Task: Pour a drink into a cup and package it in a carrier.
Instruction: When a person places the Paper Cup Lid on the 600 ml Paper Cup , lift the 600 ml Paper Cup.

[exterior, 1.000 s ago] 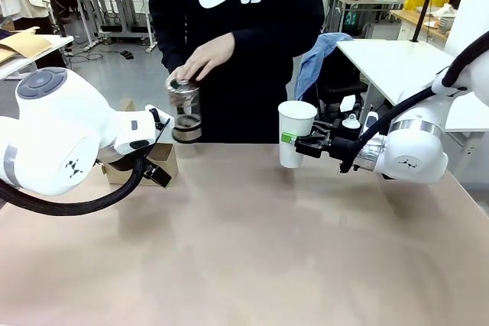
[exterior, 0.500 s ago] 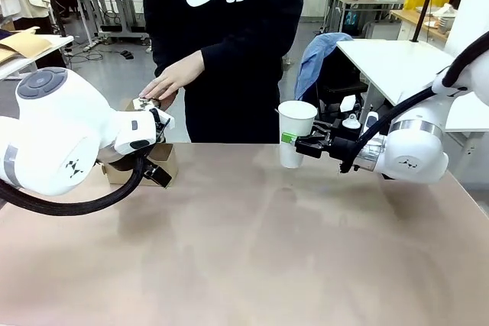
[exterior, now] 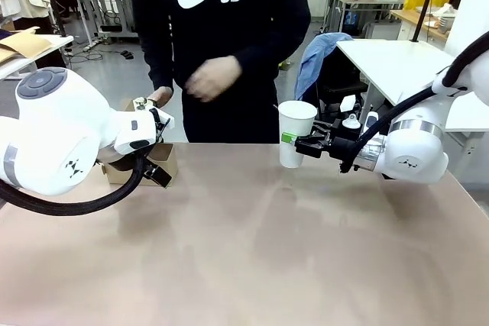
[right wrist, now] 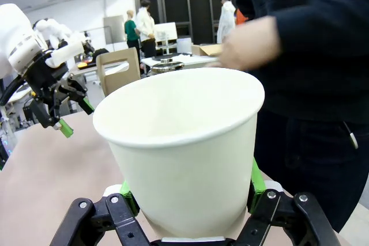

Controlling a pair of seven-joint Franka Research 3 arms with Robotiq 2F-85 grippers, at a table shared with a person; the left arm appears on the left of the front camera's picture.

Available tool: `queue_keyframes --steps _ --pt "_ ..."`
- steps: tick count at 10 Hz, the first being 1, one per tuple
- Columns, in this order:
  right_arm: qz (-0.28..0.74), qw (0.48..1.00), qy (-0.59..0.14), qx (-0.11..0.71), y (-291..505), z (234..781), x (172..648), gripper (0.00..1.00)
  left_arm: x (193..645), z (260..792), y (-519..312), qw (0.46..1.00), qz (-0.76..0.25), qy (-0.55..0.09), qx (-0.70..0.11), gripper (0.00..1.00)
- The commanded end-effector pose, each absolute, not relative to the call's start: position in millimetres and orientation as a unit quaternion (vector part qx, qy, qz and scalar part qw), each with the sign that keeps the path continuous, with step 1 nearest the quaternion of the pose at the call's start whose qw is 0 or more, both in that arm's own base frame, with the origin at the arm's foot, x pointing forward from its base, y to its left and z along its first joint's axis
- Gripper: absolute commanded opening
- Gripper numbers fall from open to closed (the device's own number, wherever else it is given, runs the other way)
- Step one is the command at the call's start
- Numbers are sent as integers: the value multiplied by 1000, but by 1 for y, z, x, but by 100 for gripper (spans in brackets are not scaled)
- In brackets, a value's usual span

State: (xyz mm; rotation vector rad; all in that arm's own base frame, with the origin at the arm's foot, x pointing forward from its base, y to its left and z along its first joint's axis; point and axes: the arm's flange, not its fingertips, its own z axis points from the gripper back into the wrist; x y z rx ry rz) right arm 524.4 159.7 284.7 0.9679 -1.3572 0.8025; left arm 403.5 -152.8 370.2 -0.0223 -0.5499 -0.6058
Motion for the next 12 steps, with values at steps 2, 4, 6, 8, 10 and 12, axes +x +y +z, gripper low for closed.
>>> queue_keyframes --steps 2,4,6,8,10,12 --pt "347 604 -588 411 161 291 522 81 403 370 -152 918 -294 -268 -12 100" --pt "347 604 -588 411 161 291 522 81 403 370 -152 918 -294 -268 -12 100" --pt "347 604 -588 411 161 291 522 81 403 370 -152 918 -294 -268 -12 100" --pt "347 604 -588 411 161 291 522 81 403 370 -152 918 -294 -268 -12 100" --pt "347 604 -588 411 161 291 522 81 403 370 -152 918 -294 -268 -12 100" --pt "347 604 -588 411 161 291 522 81 403 370 -152 918 -294 -268 -12 100"
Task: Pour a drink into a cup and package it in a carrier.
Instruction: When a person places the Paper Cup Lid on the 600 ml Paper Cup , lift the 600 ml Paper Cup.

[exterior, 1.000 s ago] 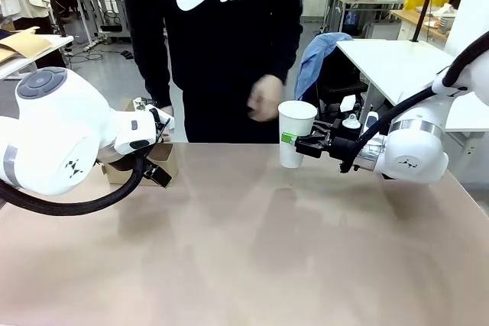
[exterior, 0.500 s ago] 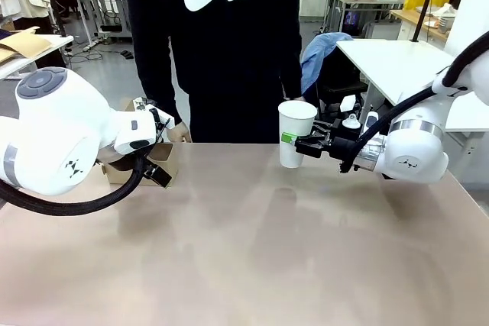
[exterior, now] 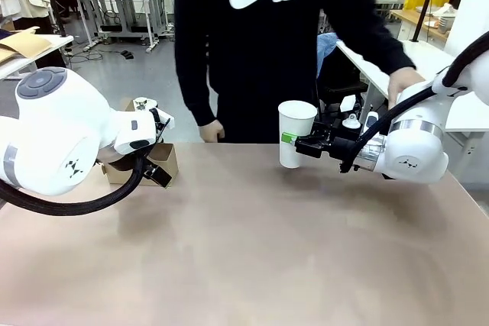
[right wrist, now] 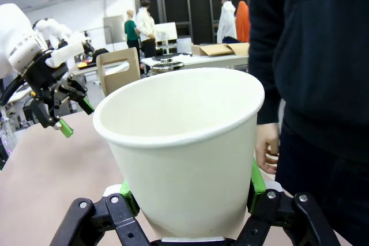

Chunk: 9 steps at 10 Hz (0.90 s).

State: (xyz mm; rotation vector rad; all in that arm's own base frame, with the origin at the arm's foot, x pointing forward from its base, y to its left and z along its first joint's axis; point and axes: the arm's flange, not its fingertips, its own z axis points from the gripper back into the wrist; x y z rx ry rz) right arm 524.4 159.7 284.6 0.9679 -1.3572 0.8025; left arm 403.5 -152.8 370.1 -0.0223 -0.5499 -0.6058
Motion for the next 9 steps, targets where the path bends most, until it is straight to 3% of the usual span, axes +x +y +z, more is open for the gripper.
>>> queue_keyframes --steps 1,9 --pt "347 604 -588 411 161 291 522 81 403 370 -152 918 -294 -268 -12 100" --pt "347 604 -588 411 161 291 522 81 403 370 -152 918 -294 -268 -12 100"
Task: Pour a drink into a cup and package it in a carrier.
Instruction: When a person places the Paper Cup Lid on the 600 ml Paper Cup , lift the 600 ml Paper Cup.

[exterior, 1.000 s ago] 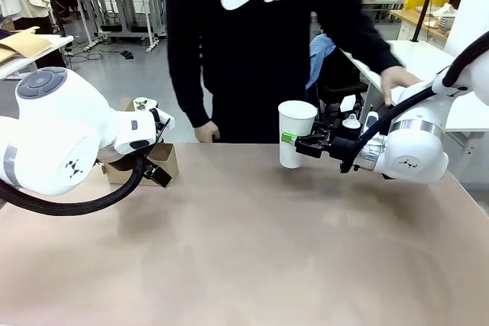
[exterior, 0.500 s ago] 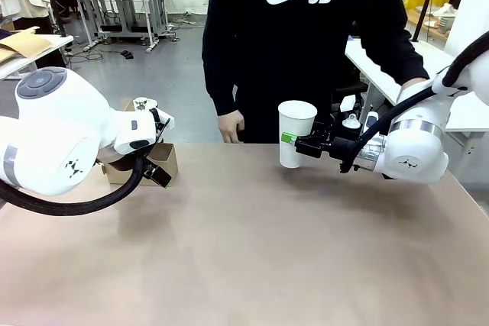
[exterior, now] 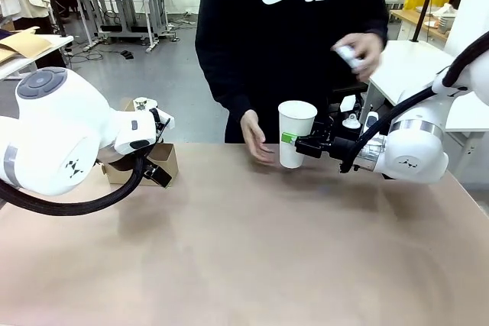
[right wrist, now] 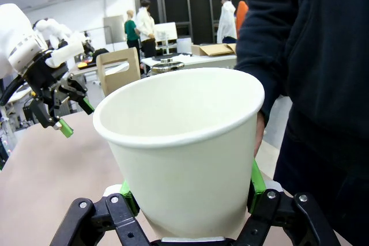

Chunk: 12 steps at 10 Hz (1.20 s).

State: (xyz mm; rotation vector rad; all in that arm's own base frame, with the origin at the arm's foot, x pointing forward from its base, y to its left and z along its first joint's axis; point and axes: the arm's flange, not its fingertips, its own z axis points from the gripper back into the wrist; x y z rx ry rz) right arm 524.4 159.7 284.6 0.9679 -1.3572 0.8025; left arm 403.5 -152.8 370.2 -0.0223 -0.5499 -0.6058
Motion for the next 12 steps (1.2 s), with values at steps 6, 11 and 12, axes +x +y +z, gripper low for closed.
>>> queue_keyframes --steps 6,11,12 --pt "347 604 -588 411 161 291 522 81 403 370 -152 918 -294 -268 -12 100" --pt "347 604 -588 411 161 291 522 81 403 370 -152 918 -294 -268 -12 100" --pt "347 604 -588 411 161 291 522 81 403 370 -152 918 -294 -268 -12 100"
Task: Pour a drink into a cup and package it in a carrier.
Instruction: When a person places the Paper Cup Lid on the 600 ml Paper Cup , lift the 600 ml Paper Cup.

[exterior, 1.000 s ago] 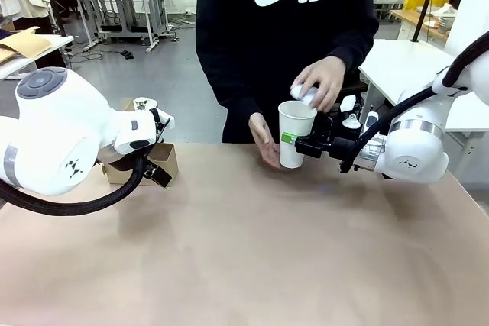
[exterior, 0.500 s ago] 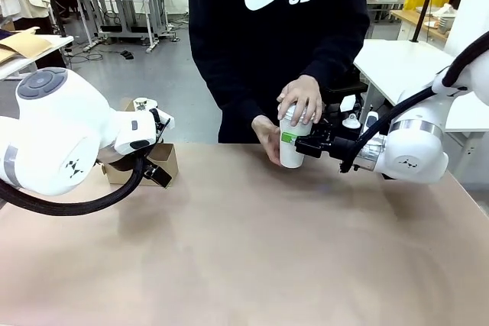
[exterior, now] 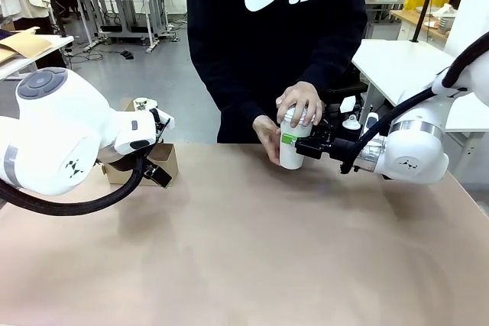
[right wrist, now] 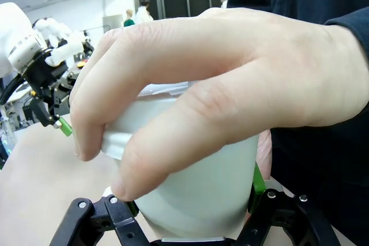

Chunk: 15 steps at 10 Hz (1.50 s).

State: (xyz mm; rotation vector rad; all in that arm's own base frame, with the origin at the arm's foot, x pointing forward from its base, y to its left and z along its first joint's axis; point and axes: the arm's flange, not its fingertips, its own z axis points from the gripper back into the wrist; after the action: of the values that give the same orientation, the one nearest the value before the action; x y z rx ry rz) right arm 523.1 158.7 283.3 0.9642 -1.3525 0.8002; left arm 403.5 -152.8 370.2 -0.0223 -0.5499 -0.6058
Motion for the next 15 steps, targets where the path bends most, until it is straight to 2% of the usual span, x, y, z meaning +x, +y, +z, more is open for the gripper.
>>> queue_keyframes --steps 1,15 --pt "347 604 -588 411 161 291 522 81 403 370 -152 918 -294 -268 -12 100" --pt "347 604 -588 411 161 291 522 81 403 370 -152 918 -294 -268 -12 100"
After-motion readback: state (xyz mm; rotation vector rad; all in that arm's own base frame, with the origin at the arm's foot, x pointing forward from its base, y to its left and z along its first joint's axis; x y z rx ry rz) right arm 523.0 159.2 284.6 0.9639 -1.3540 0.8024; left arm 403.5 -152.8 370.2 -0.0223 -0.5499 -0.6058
